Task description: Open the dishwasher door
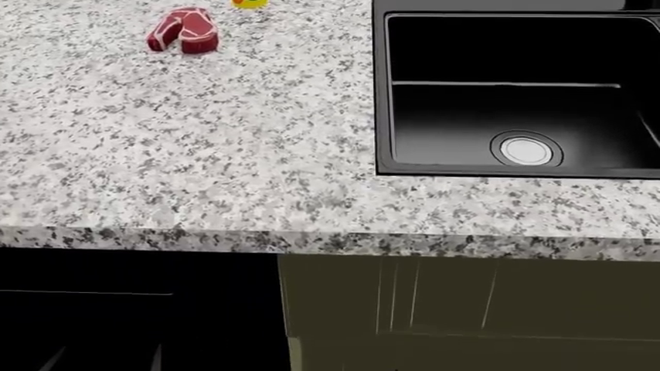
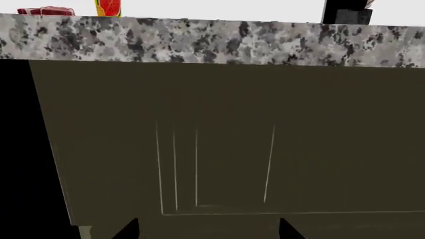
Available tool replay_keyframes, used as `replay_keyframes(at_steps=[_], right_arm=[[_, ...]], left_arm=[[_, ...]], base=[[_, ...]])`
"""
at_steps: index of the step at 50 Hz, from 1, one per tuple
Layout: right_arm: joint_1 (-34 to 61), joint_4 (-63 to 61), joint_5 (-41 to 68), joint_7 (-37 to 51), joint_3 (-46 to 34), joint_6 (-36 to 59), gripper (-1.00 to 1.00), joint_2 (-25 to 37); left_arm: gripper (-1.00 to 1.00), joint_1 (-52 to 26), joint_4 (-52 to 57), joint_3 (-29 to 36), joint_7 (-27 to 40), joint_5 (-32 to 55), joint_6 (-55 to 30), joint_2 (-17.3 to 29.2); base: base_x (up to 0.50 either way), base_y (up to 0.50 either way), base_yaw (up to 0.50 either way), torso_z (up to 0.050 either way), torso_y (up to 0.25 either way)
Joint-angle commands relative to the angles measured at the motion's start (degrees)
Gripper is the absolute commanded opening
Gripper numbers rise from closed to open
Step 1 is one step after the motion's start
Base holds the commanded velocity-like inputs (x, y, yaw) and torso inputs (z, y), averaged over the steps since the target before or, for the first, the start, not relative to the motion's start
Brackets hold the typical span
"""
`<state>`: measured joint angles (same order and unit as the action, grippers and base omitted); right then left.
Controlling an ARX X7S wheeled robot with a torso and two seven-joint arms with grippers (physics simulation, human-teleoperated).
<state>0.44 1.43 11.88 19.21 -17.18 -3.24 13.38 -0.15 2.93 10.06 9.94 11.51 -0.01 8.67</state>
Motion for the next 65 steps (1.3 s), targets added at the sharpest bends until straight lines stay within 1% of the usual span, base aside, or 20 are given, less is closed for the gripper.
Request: replay_keyframes(at_steps=[1,11,16,26,34,40,45,52,56,60,65], right_arm=[[0.22,0.25,0.29,0.36,-0.14,0.05,1.00,0.13],[0.23,1.39,0.57,0.28,-0.30,-1.02,1.00,0.08],[0.02,1.22,0.64,0.43,-0.48,-1.02,1.00,0.18],[-0.49,0.36,0.95,0.73,-0.65,-1.00,1.00,0.51],[-0.40,0.76,1.14,0.83,-0.68,-1.43,1.00,0.61],[-0.55,-0.38,1.41,1.20,-0.54,-1.00,1.00,1.00],[-1.33,-2.11,2.09,1.81,0.52,-1.09,1.00,1.88],[-4.30,-9.21,3.57,4.07,3.60,0.49,1.00,4.74],[-5.65,-10.18,5.05,4.60,5.57,-0.40,1.00,5.51],[-6.54,-10.68,5.79,4.95,6.64,-1.05,1.00,5.91],[-6.45,-9.84,5.90,4.77,6.60,-2.11,1.00,5.51]], left_arm=[[1.00,-0.15,0.38,0.64,0.54,0.27,-0.80,0.46],[1.00,-0.73,-1.21,1.24,0.86,-0.01,-0.15,0.58],[1.00,-0.91,-3.87,1.48,0.49,-0.15,2.20,0.43],[1.00,-0.54,-2.59,1.56,1.38,0.06,2.24,0.73],[1.00,-0.82,-3.14,1.98,1.75,-0.48,2.70,0.97],[1.00,-1.01,-2.25,2.47,2.08,-0.96,1.44,1.70],[1.00,-0.88,1.38,3.72,2.73,-3.05,-2.50,3.50],[1.00,-1.90,2.49,6.55,2.75,-8.31,-5.35,6.48],[1.00,-2.42,3.12,7.22,2.57,-9.75,-6.83,7.68],[1.00,-3.38,4.34,9.50,2.75,-14.72,-9.63,9.95],[1.00,-4.25,7.68,13.31,1.01,-21.78,-15.10,14.07]], base=[[0.00,0.00,0.00,-0.050,0.000],[0.00,0.00,0.00,-0.050,0.000],[0.00,0.00,0.00,-0.050,0.000],[0.00,0.00,0.00,-0.050,0.000],[0.00,0.00,0.00,0.000,0.000],[0.00,0.00,0.00,0.000,0.000],[0.00,0.00,0.00,0.000,0.000],[0.00,0.00,0.00,0.000,0.000],[0.00,0.00,0.00,0.000,0.000],[0.00,0.00,0.00,0.000,0.000],[0.00,0.00,0.00,0.000,0.000]])
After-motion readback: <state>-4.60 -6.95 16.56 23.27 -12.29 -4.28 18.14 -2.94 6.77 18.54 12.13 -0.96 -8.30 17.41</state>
